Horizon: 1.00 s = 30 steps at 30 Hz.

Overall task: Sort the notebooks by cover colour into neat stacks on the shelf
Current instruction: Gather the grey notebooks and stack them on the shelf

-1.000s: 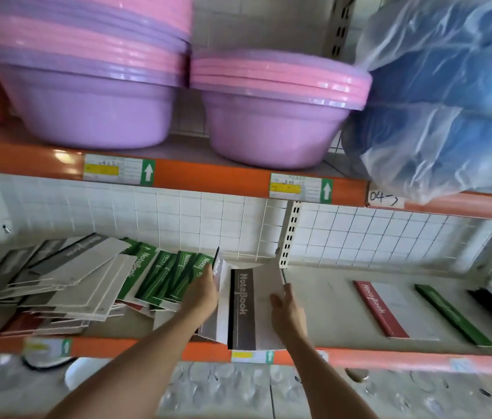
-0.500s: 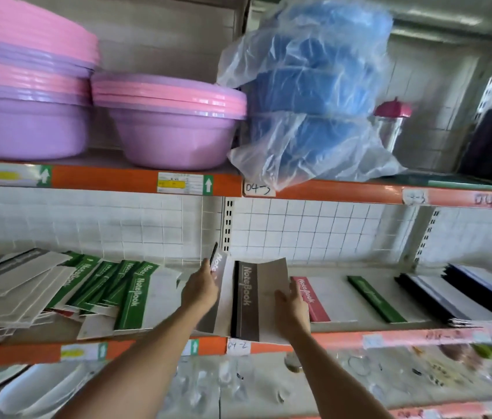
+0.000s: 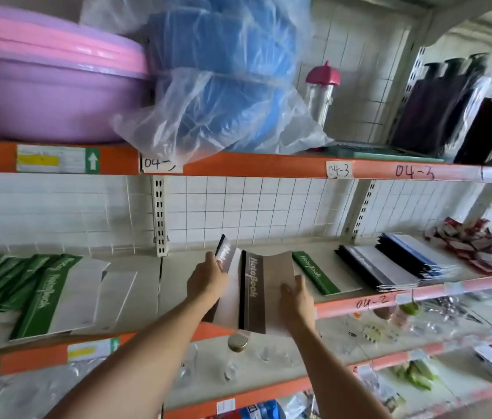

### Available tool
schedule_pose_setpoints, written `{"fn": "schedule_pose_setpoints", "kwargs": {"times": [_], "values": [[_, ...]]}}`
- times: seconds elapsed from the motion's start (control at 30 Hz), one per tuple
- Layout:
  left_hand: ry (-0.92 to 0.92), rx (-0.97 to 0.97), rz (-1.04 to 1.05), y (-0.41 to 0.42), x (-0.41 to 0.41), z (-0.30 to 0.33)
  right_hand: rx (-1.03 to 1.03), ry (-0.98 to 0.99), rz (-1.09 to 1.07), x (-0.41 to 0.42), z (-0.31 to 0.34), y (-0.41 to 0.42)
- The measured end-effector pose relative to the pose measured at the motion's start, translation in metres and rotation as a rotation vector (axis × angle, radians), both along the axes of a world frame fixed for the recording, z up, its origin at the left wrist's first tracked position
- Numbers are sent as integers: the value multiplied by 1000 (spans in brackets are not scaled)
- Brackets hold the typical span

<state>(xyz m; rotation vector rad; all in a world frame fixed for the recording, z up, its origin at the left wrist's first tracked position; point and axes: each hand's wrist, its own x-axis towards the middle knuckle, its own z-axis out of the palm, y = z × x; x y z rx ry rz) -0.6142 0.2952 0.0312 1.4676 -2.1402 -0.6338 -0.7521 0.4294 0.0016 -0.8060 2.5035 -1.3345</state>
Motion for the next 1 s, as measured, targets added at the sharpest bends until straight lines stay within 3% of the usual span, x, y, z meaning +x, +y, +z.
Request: {"fn": "schedule_pose_setpoints", "kwargs": {"times": [0.57,0.8,1.0], "values": [[111,83,-119,-27,-238,-23,146,99,-52,-226,11,-3],[50,86,-68,-2,-310,-8,84,11,-96,-302,13,11],[-16,107,-15,18,-358,-9,139,73,-65,-373,28,43]]}}
